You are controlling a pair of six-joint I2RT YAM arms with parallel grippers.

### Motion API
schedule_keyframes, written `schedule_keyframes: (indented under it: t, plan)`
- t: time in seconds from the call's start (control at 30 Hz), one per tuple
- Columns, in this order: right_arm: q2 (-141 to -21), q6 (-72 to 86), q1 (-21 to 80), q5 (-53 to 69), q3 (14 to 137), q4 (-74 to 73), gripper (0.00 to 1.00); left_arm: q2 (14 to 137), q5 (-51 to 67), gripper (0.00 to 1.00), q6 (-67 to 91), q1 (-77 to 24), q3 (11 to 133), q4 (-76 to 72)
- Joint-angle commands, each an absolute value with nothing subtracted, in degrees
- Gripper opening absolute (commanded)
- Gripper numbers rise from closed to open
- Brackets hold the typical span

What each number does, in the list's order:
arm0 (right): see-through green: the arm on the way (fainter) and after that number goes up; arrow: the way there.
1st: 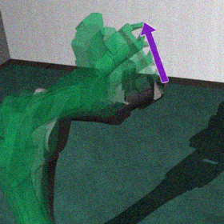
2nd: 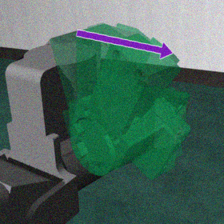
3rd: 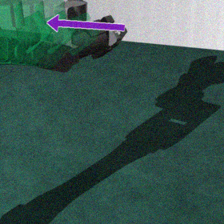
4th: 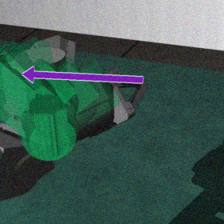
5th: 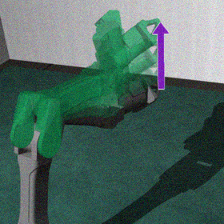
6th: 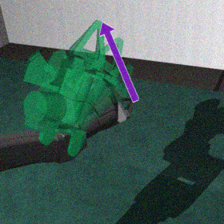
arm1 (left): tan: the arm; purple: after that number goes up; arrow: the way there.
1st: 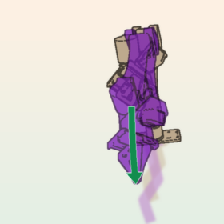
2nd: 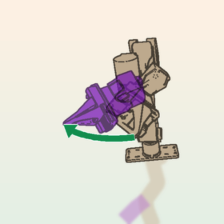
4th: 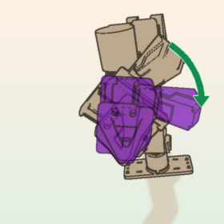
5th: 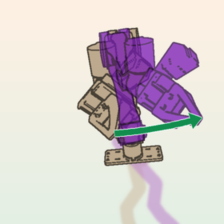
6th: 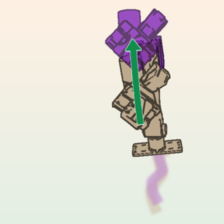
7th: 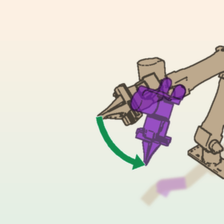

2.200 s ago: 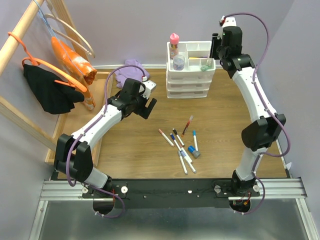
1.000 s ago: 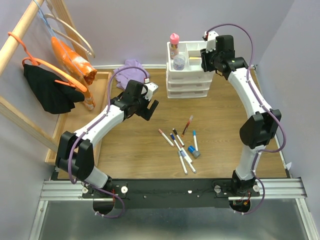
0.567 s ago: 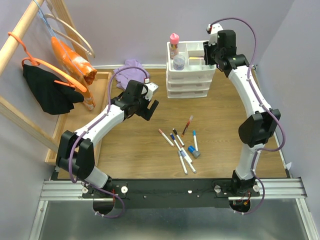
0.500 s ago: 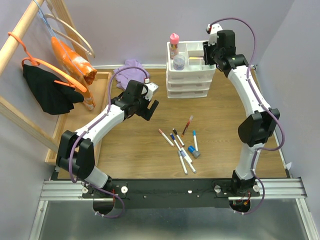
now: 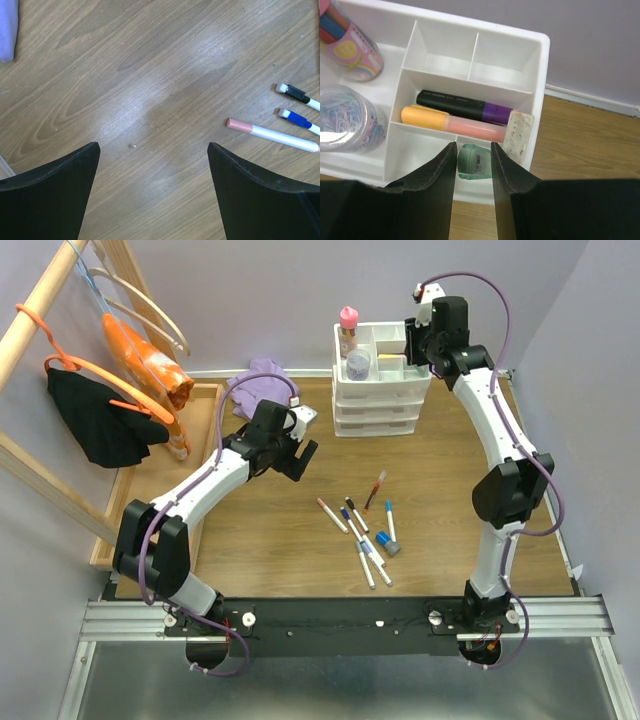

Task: Sort the stationery into containers
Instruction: Place the stationery in the storage box.

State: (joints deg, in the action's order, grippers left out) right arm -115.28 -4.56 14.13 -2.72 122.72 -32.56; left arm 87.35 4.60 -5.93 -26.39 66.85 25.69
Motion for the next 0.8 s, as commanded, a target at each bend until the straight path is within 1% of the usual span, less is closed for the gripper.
schedule_keyframes:
  t: [0.0, 0.1, 0.2, 0.23, 0.27, 0.33, 0.37, 0.53, 0.67, 0.77]
  plan:
    - [-118.1, -3.6, 14.1, -4.3, 127.9, -31.5, 0.39, 88.6, 5.3, 0.98, -5.0, -26.7, 69.3, 24.6]
    - [-118.0, -4.0, 14.5, -5.1, 127.6, -31.4, 0.36, 88.5, 5.1, 0.98, -5.3, -26.7, 69.6, 24.8]
    - [-117.1, -4.5, 14.7, -5.8, 126.4, -31.6, 0.36, 88.4, 5.0, 0.98, -5.3, -26.7, 69.3, 24.7]
    - [-116.6, -4.5, 14.7, -5.7, 125.9, -31.6, 0.37, 88.3, 5.1, 0.98, -5.3, -26.7, 69.1, 24.8]
    - [-116.2, -4.7, 14.7, -5.1, 125.6, -31.5, 0.41, 88.3, 5.2, 0.98, -5.1, -26.7, 68.9, 24.7]
    - [-114.7, -5.7, 14.8, -1.9, 124.5, -31.6, 0.43, 88.4, 5.4, 0.98, -5.0, -26.7, 69.1, 24.7]
    - [-114.2, -7.1, 14.8, -0.5, 124.1, -31.6, 0.46, 88.6, 5.4, 0.98, -5.0, -26.7, 69.2, 24.7]
    - [-112.3, -13.5, 15.1, 6.3, 123.2, -35.5, 0.49, 89.0, 5.7, 0.98, -4.7, -26.7, 69.8, 24.7]
    - [-111.8, -19.7, 15.3, 7.5, 122.3, -40.2, 0.51, 89.0, 6.1, 0.98, -4.3, -26.7, 69.5, 24.4]
    - [-109.8, -25.5, 15.8, 7.7, 119.5, -40.7, 0.51, 88.9, 6.2, 0.97, -4.2, -26.7, 69.2, 24.2]
